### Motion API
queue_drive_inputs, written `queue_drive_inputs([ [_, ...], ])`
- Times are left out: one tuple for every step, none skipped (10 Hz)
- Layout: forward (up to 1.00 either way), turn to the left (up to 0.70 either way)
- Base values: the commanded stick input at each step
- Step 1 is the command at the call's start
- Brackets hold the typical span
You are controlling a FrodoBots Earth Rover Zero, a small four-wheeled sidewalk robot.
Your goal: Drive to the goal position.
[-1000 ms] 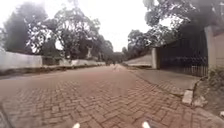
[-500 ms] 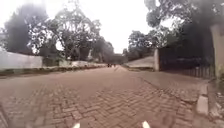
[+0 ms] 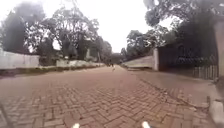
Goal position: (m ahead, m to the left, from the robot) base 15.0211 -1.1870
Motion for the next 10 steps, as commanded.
queue_drive_inputs([
  [0.7, 0.0],
  [0.7, 0.0],
  [0.7, 0.06],
  [0.7, 0.06],
  [0.7, 0.04],
  [0.7, 0.03],
  [0.7, 0.02],
  [0.7, 0.01],
  [0.7, 0.03],
  [0.7, -0.07],
])
